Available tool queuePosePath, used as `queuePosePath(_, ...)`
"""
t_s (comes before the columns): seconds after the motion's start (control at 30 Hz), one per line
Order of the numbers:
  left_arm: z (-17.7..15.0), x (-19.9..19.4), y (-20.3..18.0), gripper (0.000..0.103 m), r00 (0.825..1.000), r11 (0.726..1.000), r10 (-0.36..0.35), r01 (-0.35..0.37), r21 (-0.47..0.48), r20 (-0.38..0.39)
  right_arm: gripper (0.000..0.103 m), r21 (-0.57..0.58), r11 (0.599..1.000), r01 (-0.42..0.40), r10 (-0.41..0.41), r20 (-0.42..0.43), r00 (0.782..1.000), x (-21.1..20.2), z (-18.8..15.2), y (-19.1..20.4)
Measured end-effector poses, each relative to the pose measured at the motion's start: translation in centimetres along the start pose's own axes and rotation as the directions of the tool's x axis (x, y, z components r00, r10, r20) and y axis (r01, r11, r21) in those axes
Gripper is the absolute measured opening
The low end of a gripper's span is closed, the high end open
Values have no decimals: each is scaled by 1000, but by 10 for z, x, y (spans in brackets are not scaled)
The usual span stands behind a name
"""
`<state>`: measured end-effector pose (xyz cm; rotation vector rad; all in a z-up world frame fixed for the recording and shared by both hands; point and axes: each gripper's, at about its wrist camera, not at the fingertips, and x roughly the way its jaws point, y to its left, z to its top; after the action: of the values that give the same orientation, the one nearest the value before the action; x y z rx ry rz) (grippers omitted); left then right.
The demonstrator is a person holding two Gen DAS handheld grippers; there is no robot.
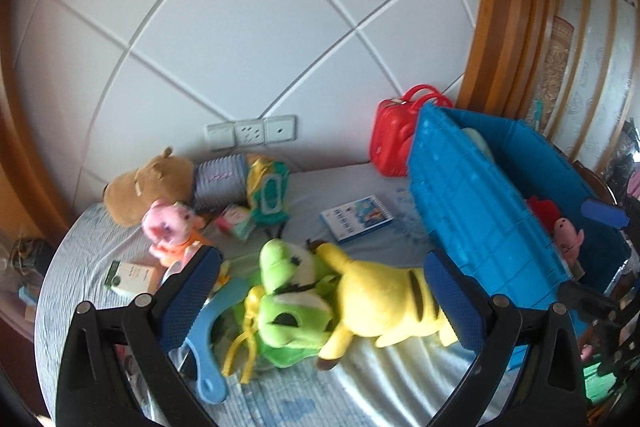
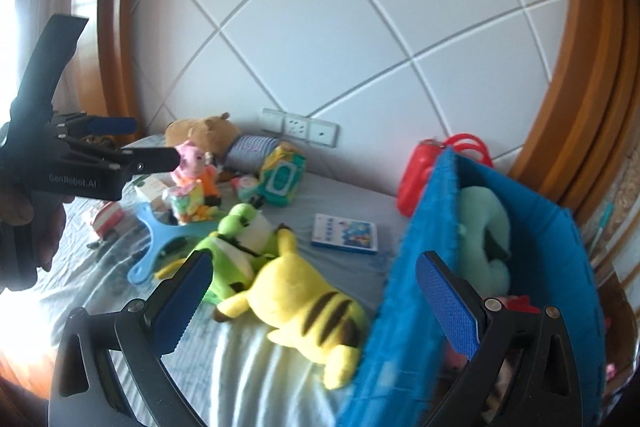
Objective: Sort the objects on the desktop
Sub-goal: 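Move both open tools back over the bed, then grasp the pink-and-white tissue pack with the left tool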
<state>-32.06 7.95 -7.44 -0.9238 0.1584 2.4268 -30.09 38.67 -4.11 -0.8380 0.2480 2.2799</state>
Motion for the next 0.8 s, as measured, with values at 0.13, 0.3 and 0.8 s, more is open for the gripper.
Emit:
queuePosePath(0.13, -23, 9, 51, 103, 998, 999, 31, -33, -37, -46, 102, -10, 1000, -21, 21, -21, 1000, 18, 5, 29)
queuePosePath(0.3, -58, 24, 122, 103, 993, 993, 68, -76, -86, -99, 102, -28, 998, -47, 46, -62, 997, 45, 7, 72)
queuePosePath(0.8, -162, 86, 332, 103, 956, 955, 218, -251, -159, -197, 102, -79, 989, -124, 106, -205, 973, 123, 3, 201)
